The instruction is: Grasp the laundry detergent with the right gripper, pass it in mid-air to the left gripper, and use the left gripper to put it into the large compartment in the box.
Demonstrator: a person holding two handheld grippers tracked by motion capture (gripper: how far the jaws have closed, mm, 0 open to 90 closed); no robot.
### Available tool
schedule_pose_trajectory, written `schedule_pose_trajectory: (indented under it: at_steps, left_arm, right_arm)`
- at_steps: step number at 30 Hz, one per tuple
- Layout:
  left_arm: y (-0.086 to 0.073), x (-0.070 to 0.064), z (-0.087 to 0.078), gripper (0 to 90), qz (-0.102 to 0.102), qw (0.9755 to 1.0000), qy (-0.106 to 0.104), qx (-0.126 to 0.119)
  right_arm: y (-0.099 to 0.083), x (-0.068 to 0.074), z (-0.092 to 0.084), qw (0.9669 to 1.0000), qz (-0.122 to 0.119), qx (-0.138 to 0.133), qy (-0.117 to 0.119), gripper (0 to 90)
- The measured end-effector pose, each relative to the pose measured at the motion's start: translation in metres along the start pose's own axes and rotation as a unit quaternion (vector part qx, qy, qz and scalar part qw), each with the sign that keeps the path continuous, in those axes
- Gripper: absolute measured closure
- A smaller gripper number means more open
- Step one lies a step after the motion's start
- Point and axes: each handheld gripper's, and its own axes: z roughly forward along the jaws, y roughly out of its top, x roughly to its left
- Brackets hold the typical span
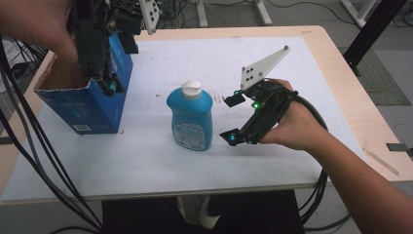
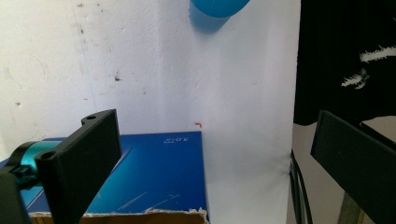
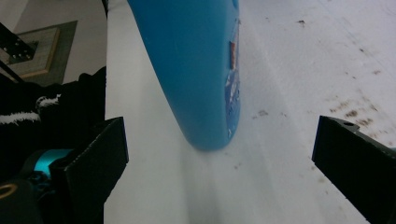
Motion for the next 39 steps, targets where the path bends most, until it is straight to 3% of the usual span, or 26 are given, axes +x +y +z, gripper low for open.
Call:
schedule_pose_trajectory:
  at_steps: [17, 33, 39]
  left_arm:
    - [-0.006, -0.002, 0.001, 1.7, -0.004, 1.0000, 0.000, -0.004]
    - [-0.009, -0.002, 0.002, 1.7, -0.007, 1.0000, 0.001, -0.004]
    - [-0.011, -0.002, 0.003, 1.7, -0.009, 0.9999, 0.002, -0.006]
  right_arm:
    - [0.009, 0.003, 0.039, 0.9992, 0.006, -0.035, 0.017, 2.9]
    - [0.009, 0.007, 0.062, 0.9979, 0.001, -0.064, 0.000, 3.1]
    - [0.008, 0.009, 0.063, 0.9963, -0.001, -0.083, -0.024, 7.1]
